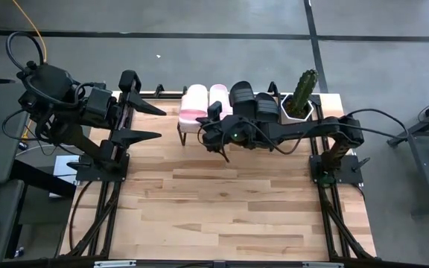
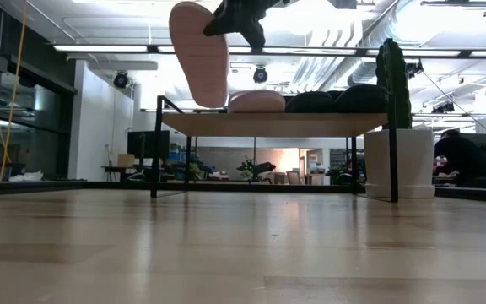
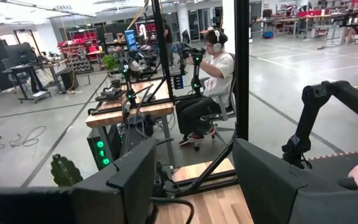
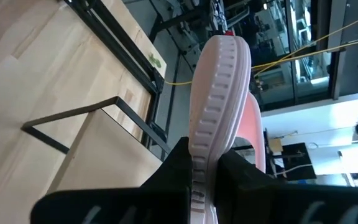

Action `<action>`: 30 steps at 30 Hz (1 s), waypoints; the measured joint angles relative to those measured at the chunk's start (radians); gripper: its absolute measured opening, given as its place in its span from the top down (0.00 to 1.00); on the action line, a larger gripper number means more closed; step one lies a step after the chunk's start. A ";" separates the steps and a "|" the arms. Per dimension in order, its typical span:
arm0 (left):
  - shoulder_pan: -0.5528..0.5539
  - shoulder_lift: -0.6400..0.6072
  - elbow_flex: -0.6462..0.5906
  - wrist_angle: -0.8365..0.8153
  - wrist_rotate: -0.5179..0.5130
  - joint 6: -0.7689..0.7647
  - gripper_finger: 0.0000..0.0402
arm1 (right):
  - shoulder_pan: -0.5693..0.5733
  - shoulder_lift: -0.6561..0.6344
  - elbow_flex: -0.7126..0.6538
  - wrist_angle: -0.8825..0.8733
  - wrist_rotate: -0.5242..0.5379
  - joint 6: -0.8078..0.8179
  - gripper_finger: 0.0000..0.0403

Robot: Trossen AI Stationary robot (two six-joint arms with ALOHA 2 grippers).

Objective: Pick and place slides into the shelf
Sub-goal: Put the pink slide on the shelf

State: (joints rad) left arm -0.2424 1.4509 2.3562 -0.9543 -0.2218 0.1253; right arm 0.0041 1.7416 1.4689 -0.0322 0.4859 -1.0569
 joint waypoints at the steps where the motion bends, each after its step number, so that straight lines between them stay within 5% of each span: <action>1: 0.000 0.000 0.000 0.000 0.000 0.000 0.50 | -0.007 0.000 0.000 0.000 -0.013 0.006 0.99; 16: 0.000 0.000 0.000 0.000 0.000 0.000 0.50 | -0.104 0.000 -0.004 -0.001 -0.129 0.065 0.99; 30: 0.000 0.001 0.000 0.002 0.000 0.000 0.50 | -0.106 0.000 -0.175 0.171 -0.124 0.054 0.99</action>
State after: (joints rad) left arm -0.2424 1.4519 2.3561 -0.9523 -0.2217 0.1249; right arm -0.1016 1.7412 1.2934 0.1387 0.3615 -1.0030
